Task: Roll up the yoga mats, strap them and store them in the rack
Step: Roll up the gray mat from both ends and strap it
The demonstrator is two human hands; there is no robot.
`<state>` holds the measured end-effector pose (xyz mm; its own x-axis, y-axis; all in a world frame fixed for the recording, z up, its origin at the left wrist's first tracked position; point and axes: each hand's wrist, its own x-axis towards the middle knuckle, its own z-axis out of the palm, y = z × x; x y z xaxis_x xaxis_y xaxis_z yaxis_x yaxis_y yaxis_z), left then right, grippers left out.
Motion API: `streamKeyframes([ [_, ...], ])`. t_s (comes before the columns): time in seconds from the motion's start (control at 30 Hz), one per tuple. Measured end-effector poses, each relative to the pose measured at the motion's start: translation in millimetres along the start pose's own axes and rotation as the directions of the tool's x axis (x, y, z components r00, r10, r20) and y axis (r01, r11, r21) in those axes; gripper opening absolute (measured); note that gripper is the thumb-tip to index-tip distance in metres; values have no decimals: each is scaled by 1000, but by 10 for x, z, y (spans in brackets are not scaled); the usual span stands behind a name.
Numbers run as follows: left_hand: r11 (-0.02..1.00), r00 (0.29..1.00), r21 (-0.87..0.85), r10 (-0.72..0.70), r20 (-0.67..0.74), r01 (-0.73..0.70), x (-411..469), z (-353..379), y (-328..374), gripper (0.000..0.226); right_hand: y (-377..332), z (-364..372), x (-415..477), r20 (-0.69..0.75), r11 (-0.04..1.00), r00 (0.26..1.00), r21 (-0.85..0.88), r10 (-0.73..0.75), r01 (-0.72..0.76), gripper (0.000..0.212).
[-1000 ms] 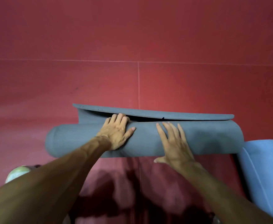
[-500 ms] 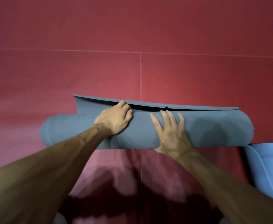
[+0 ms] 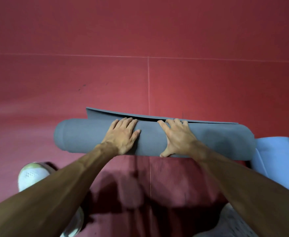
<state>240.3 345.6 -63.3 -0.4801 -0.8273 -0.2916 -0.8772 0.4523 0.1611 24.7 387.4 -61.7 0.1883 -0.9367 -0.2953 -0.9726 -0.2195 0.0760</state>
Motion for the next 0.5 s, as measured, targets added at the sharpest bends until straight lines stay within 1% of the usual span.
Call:
streamKeyframes([
  [0.07,1000,1000,-6,5,27,-5,-134,28,22,86,-64,19,-125,49,999,999,29,-23,21,125],
  [0.1,1000,1000,2,11,21,-11,-196,52,31,89,-87,40,-175,65,999,998,41,-28,25,125],
  [0.2,999,1000,54,5,3,-6,-286,132,54,94,-129,96,-275,49,998,999,66,-22,19,127],
  [0.3,999,1000,31,-26,-13,26,-238,120,62,95,-104,128,-281,56,992,998,127,-25,18,129],
  [0.37,1000,999,14,-28,-19,28,-203,103,59,95,-79,119,-254,61,983,998,184,-27,16,123],
  [0.43,1000,999,20,-21,-29,22,-170,108,53,93,-39,110,-218,56,961,998,275,0,-16,116],
  [0.5,1000,999,23,-20,-27,21,-108,114,43,87,8,126,-173,8,936,1000,350,27,-28,108],
])
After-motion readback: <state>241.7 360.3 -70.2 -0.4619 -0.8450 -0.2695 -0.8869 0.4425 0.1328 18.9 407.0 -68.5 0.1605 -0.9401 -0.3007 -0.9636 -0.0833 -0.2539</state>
